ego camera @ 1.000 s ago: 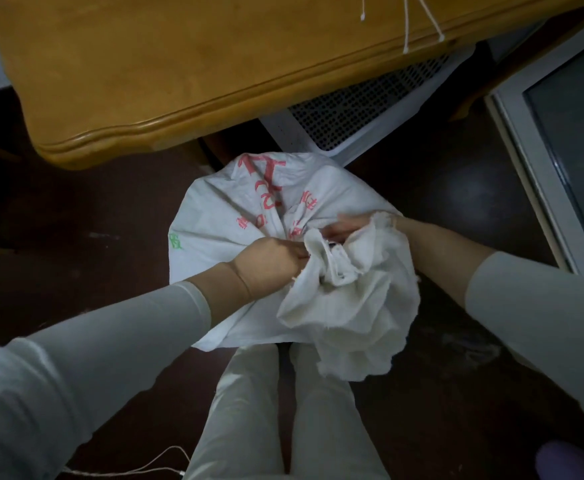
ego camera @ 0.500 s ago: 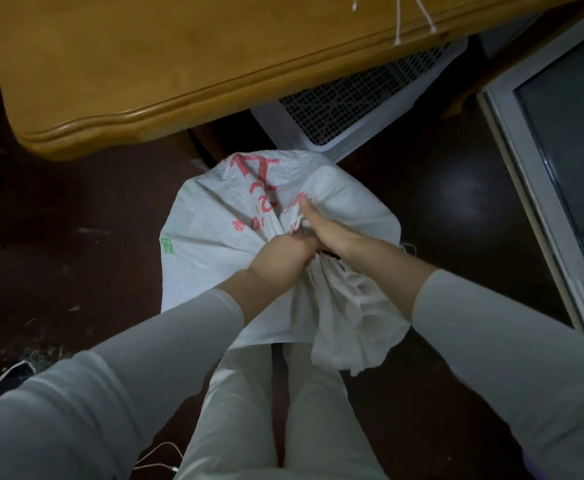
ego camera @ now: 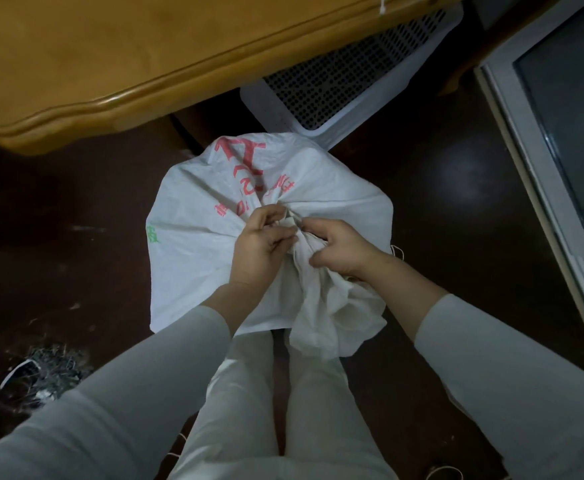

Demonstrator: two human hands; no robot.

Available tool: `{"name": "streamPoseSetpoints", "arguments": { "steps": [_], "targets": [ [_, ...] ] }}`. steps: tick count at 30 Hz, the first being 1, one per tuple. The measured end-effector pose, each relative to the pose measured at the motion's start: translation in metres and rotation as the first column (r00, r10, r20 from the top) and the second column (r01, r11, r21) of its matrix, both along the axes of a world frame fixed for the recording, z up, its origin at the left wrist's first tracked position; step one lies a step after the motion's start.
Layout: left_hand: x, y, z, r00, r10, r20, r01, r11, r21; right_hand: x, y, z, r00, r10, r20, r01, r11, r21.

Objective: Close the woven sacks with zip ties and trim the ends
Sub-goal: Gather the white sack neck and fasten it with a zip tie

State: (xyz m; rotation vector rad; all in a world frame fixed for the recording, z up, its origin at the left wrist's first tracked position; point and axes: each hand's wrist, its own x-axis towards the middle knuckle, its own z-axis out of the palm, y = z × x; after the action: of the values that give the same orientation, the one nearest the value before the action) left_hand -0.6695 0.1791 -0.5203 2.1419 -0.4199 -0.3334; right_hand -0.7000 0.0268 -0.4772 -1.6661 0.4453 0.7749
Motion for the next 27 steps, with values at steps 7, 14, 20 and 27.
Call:
{"name": "streamPoseSetpoints", "arguments": {
  "steps": [7, 14, 20, 27],
  "targets": [
    [-0.003, 0.0, 0.008, 0.992, 0.103, 0.067, -0.105, 0.994, 0.022, -0.004, 0.002, -0.008, 0.983, 0.08, 0.168, -0.066, 0.994, -0.087],
    [0.012, 0.017, 0.022, 0.99, 0.141, -0.017, -0.132, 0.96, 0.247, -0.009, 0.003, -0.007, 0.716, 0.617, 0.327, -0.332, 0.713, -0.618],
    [0.05, -0.005, 0.025, 0.953, -0.284, 0.106, 0.251, 0.935, 0.251, 0.009, 0.004, -0.014, 0.685, 0.599, 0.415, -0.229, 0.718, -0.658],
    [0.064, -0.015, 0.014, 0.947, -0.321, -0.009, 0.314, 0.92, 0.235, 0.017, 0.008, -0.017, 0.931, -0.233, 0.282, 0.295, 0.934, -0.201]
  ]
}}
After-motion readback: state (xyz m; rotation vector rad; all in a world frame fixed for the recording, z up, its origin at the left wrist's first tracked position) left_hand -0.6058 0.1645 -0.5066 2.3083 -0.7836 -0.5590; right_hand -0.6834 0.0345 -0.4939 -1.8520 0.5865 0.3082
